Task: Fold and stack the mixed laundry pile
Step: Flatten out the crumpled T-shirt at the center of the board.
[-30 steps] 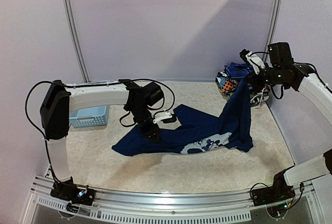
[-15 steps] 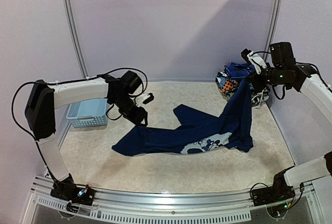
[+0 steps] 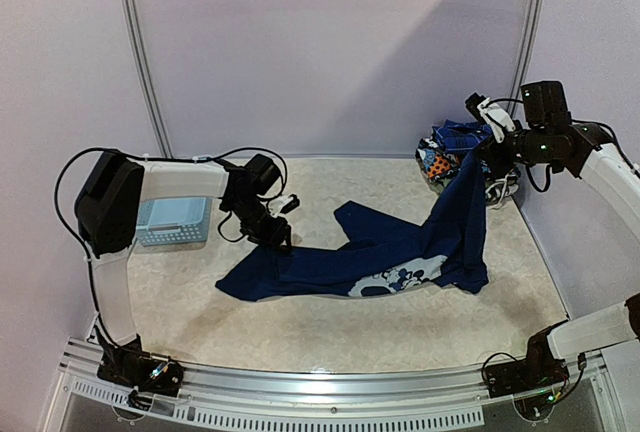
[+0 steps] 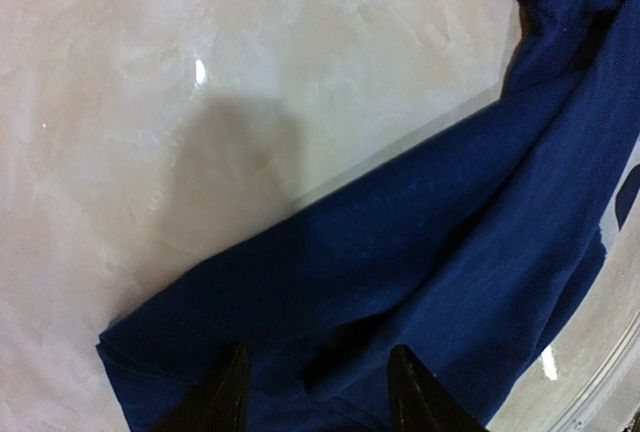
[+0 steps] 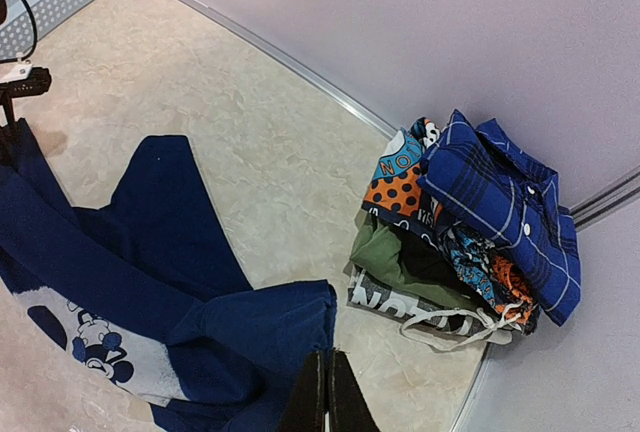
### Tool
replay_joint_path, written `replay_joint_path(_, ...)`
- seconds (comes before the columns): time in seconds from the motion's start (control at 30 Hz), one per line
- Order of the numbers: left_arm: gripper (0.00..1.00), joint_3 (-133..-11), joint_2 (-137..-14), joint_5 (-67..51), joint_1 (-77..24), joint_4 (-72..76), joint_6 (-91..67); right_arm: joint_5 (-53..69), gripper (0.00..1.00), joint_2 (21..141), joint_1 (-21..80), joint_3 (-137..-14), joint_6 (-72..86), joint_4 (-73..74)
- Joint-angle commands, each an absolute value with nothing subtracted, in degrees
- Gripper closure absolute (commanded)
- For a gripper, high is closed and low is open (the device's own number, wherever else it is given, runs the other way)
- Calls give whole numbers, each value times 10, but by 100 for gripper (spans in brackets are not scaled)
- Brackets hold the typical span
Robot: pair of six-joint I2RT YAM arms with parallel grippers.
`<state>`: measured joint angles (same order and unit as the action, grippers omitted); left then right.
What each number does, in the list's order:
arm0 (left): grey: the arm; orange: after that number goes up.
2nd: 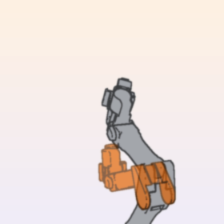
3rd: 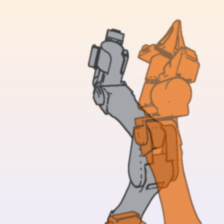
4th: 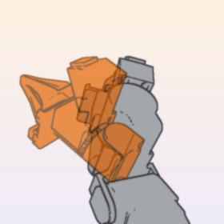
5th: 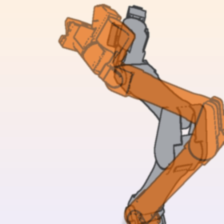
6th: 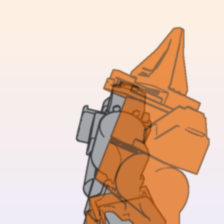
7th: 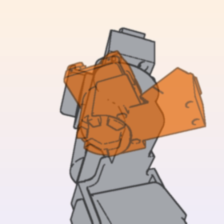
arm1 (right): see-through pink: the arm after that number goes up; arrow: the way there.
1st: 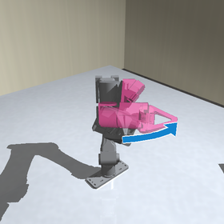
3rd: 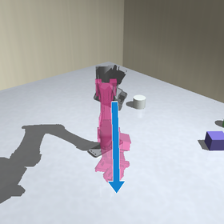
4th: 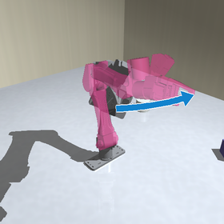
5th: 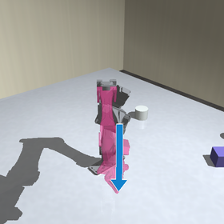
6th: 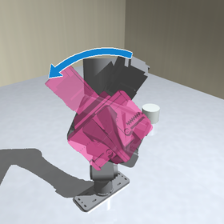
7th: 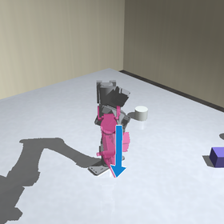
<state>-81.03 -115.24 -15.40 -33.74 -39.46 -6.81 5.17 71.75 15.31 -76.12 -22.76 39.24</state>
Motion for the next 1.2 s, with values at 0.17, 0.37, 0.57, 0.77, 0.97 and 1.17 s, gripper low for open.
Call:
replay_joint_path(0.17,55,-798,-1126,-204,-337,-416,-37,54,100,716,150,-759,-225,391)
replay_joint_path(0.37,60,-801,-1139,-208,-337,-436,-21,56,100,721,150,-761,-223,389)
replay_joint_path(0.57,60,-804,-1145,-199,-339,-442,-13,54,100,720,150,-760,-223,391)
replay_joint_path(0.77,56,-808,-1150,-180,-341,-445,-5,59,100,722,150,-760,-222,390)
replay_joint_path(0.97,56,-819,-1170,-185,-342,-450,-2,62,100,721,150,-758,-220,390)
replay_joint_path(1.17,60,-826,-1179,-221,-344,-449,0,60,100,716,150,-755,-221,391)
